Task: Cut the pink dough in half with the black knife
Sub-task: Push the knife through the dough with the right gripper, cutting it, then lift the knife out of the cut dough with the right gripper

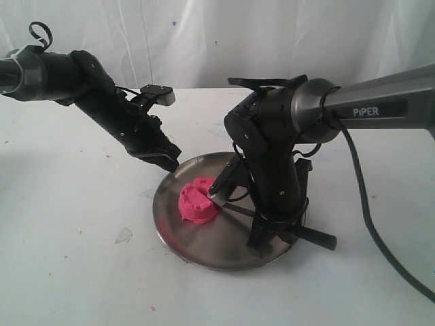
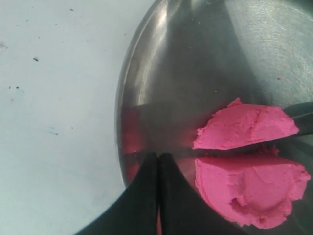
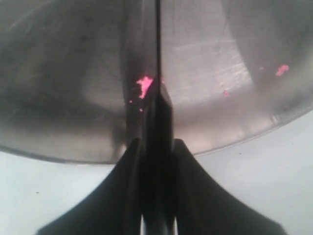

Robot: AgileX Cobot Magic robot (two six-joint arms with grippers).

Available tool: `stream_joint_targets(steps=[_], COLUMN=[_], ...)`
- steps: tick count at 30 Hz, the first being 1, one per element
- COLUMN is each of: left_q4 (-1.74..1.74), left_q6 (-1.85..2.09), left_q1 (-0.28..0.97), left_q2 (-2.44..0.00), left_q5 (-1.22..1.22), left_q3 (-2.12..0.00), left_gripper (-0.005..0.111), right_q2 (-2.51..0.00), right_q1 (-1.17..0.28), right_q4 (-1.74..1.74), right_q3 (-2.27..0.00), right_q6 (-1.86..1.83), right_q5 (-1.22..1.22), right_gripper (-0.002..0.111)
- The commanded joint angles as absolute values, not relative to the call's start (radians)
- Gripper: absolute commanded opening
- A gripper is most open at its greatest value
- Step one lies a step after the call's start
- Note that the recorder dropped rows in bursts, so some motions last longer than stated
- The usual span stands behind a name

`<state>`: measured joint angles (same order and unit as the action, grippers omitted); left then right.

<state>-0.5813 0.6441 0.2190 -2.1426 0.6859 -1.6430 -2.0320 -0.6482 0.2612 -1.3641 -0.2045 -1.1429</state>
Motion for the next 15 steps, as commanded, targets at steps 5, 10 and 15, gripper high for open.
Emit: stream_joint_targets(steps=[5, 10, 15], left_q4=[-0.601, -0.601, -0.601], left_q6=[0.642, 0.642, 0.642], left_q1=[0.222, 0.222, 0.222], left_q2=[-2.134, -2.134, -2.134], left_q5=[0.708, 0.708, 0.708], left_q3=[-1.64, -1.64, -1.64], left_gripper=[0.0, 0.0, 0.0], right_q2=[-2.032, -2.032, -2.032], right_q1=[-0.647, -0.647, -0.647], right_q4=[0.335, 0.367, 0.331], right_q3=[-1.365, -1.365, -1.365], right_q6=[-0.129, -0.083, -0.096], right_q5=[-1.117, -1.105, -1.104], right_gripper=[0.0, 0.0, 0.0])
